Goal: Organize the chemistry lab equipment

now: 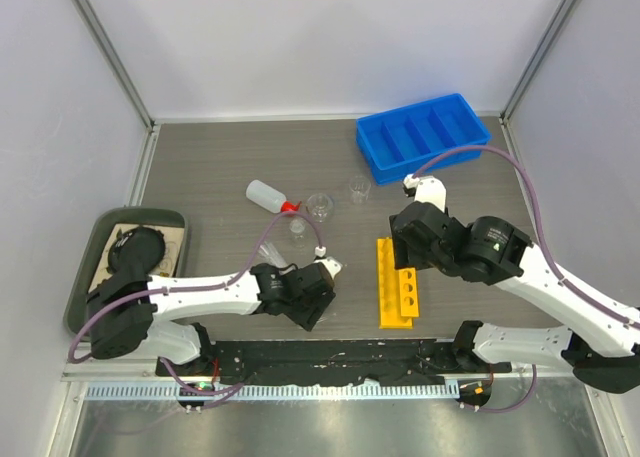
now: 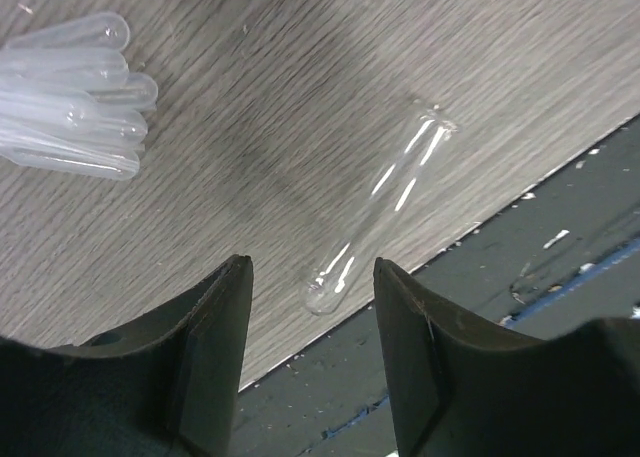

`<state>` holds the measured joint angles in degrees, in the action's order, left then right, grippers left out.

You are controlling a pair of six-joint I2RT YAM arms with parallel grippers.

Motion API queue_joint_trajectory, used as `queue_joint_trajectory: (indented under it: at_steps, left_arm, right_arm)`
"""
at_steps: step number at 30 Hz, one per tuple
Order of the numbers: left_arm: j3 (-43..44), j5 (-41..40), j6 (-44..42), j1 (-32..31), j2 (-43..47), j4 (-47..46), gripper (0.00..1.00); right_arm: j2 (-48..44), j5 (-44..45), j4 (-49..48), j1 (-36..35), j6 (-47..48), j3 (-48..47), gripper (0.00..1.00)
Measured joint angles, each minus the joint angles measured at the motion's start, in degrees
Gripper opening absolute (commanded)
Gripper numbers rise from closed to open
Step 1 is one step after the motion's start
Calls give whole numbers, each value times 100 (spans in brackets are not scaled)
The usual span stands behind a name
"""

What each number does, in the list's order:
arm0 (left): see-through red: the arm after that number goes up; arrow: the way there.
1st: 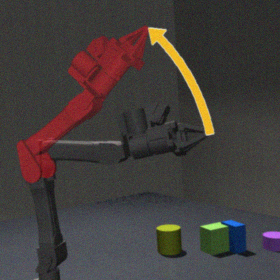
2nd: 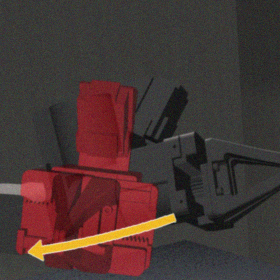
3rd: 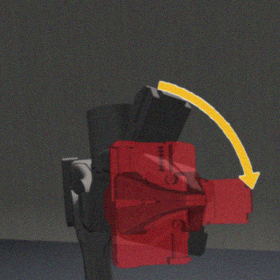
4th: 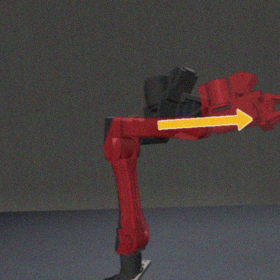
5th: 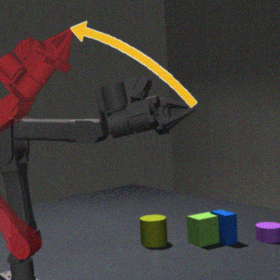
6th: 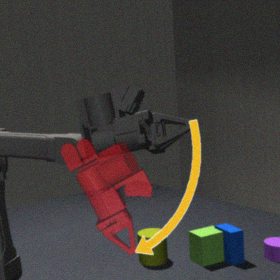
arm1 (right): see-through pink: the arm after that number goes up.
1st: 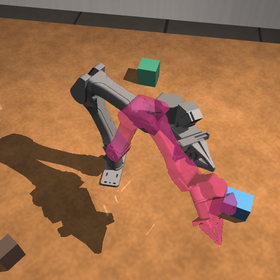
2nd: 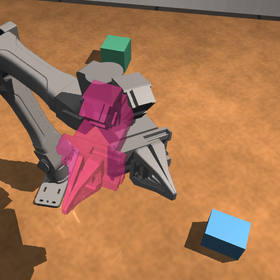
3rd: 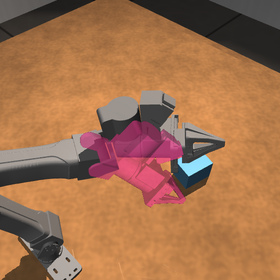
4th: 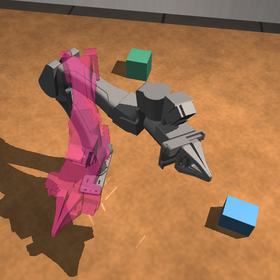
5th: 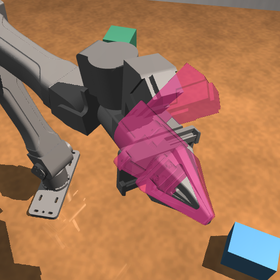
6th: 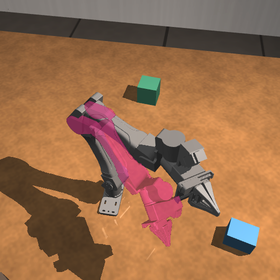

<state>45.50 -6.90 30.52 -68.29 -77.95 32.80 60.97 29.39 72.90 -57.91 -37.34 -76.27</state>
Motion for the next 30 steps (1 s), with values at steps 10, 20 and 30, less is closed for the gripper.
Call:
queue_joint_trajectory:
  at_steps: [10, 20, 30]
  left_arm:
    - [-284, -310, 234, -114, -367, -538, 55]
    - [-334, -426, 256, -284, -483, -678, 50]
    - [-330, -625, 251, -363, -564, -780, 38]
  right_arm:
    - [-254, -151, -109, -11, 15, 348, 64]
    - [-400, -166, -173, -11, 0, 461, 64]
    - [-400, -188, -219, -11, -11, 560, 64]
